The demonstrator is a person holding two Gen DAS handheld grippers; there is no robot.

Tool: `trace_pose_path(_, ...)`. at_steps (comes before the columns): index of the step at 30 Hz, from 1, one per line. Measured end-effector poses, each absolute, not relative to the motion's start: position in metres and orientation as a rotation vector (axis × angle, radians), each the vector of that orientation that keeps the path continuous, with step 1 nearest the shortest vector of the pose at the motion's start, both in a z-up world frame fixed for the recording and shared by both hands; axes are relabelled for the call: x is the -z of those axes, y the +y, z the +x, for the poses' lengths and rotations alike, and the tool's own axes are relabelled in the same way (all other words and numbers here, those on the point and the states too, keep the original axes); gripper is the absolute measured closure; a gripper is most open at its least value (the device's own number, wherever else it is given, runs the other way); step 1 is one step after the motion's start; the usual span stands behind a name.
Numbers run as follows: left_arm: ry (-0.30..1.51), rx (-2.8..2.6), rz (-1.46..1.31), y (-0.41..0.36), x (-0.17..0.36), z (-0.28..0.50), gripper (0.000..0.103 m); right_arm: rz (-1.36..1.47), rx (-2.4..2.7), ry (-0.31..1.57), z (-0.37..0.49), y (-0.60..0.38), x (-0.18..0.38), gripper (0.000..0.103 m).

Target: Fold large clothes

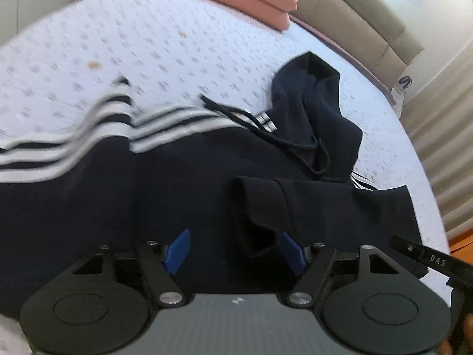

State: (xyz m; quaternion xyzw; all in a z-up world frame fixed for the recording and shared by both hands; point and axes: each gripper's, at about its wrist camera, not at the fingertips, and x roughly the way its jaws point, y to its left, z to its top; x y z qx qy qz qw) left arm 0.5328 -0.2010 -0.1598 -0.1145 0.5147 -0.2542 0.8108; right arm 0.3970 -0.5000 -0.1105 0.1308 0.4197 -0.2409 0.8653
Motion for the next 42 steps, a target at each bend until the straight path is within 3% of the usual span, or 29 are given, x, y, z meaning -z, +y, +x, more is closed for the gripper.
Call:
trace_pose_path(7, 1.169, 0.504, -0.278, -0.235, 0.186, 0.541, 0.040, 0.219, 0.652, 0.946, 0.394, -0.550, 0.148, 0.084)
trace_pose_path(9, 1.149, 0.488, -0.210, -0.248, 0.184, 0.541, 0.058, 0.236, 0.646, 0.979, 0.396, -0.550, 0.159, 0.085)
trace_pose_path(11, 1.142, 0.466, -0.120, -0.265, 0.183, 0.541, 0.084, 0.215, 0.641, 0.995, 0.396, -0.546, 0.167, 0.084)
trace_pose_path(14, 1.099, 0.454, -0.055, -0.277, 0.175, 0.541, 0.095, 0.205, 0.626, 0.996, 0.398, -0.545, 0.164, 0.084)
trace_pose_path(25, 0.774, 0.370, -0.076, -0.225, 0.082, 0.528, 0.096, 0.358, 0.503, 0.854, 0.374, -0.546, 0.104, 0.082)
trace_pose_path(27, 0.789, 0.343, 0.027, -0.222, 0.091, 0.530, 0.090, 0.362, 0.499, 0.847, 0.377, -0.543, 0.102, 0.082)
trace_pose_path(29, 0.869, 0.326, 0.108, -0.223, 0.115, 0.536, 0.067, 0.360, 0.501, 0.864, 0.381, -0.542, 0.110, 0.076)
trace_pose_path(31, 0.940, 0.283, 0.168, -0.227, 0.145, 0.541, 0.052, 0.359, 0.521, 0.911, 0.388, -0.542, 0.126, 0.075)
trace_pose_path(36, 0.870, 0.269, 0.144, -0.222, 0.139, 0.526, 0.053, 0.285, 0.523, 1.094, 0.406, -0.536, 0.174, 0.075)
trace_pose_path(37, 0.841, 0.265, 0.126, -0.221, 0.132, 0.522, 0.052, 0.239, 0.505, 1.107, 0.412, -0.533, 0.169, 0.070)
trace_pose_path(42, 0.790, 0.376, 0.056, -0.226, 0.105, 0.529, 0.051, 0.248, 0.481, 0.953, 0.413, -0.540, 0.128, 0.071)
